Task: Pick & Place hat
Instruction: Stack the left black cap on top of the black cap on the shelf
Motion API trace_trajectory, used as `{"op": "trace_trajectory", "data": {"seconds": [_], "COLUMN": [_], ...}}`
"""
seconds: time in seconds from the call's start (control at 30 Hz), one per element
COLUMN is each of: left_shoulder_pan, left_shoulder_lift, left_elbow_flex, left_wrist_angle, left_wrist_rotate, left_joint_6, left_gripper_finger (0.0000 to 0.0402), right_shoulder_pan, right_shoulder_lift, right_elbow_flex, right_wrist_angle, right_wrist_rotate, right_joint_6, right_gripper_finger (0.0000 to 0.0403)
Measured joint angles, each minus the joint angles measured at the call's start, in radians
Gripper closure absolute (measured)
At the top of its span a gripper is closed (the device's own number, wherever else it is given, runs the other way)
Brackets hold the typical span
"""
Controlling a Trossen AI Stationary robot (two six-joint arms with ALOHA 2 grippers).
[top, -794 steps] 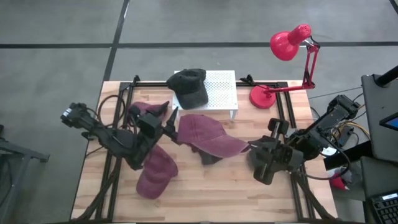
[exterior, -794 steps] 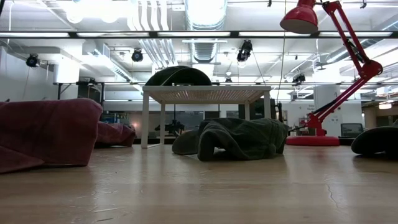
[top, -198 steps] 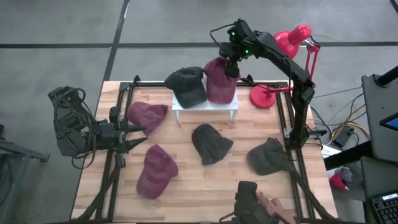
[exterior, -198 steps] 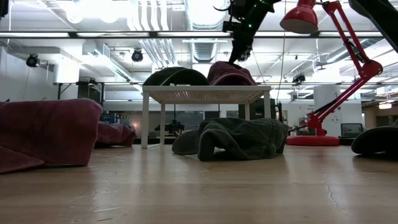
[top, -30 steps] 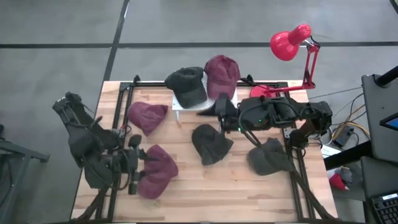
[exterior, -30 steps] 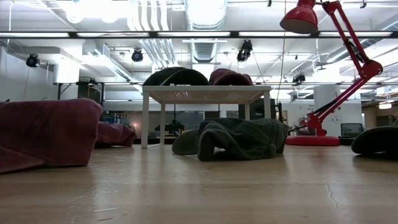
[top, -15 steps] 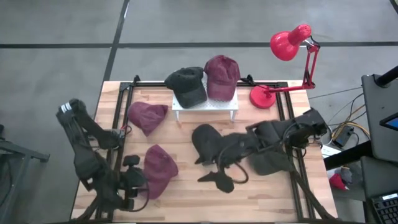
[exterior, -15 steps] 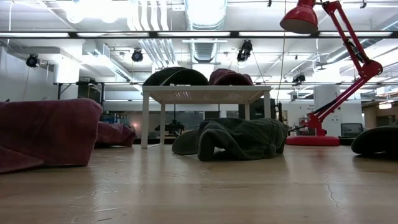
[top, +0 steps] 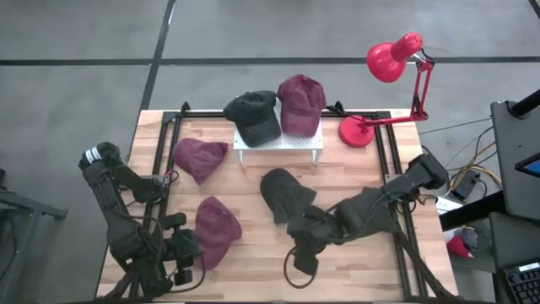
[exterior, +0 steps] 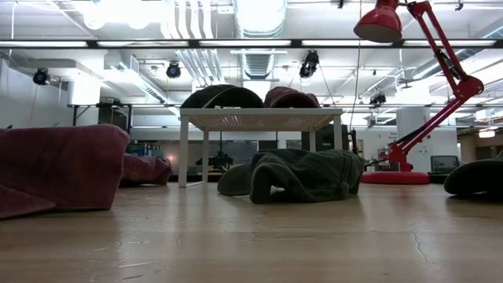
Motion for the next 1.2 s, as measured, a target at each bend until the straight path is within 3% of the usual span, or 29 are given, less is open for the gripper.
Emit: {"op": "trace_trajectory", "data": {"seconds": [0.2,0.37,0.57,0.77,1.0,1.2], "left_shoulder_pan": [0.000,0.000,0.000,0.001,0.001,0.005], "left_shoulder_lift": [-0.003,-0.005,-0.006,-0.007,-0.007,-0.029], "left_elbow_flex": [0.001,0.015,0.034,0.039,0.039,0.038], "left_wrist_angle": [0.019,0.024,0.025,0.027,0.023,0.009], "left_wrist_rotate": [-0.104,-0.151,-0.200,-0.256,-0.278,-0.279], "left_joint_6": [-0.017,0.001,0.037,0.066,0.168,0.218], "left_gripper_finger": [0.0250,0.0250,0.0250,0.0250,0.0250,0.0250], "right_shoulder_pan": [0.032,0.073,0.166,0.208,0.187,0.149], "right_shoulder_lift": [-0.029,-0.101,-0.190,-0.194,-0.138,-0.090], "right_elbow_flex": [-0.198,-0.377,-0.607,-0.698,-0.695,-0.719], "right_wrist_angle": [0.208,0.361,0.520,0.652,0.670,0.665], "right_wrist_rotate": [0.122,0.288,0.611,0.822,0.831,0.769], "right_joint_6": [0.302,0.616,1.046,1.111,1.029,1.169], "right_gripper_finger": [0.0120,0.0134,0.0149,0.0156,0.0152,0.0163]}}
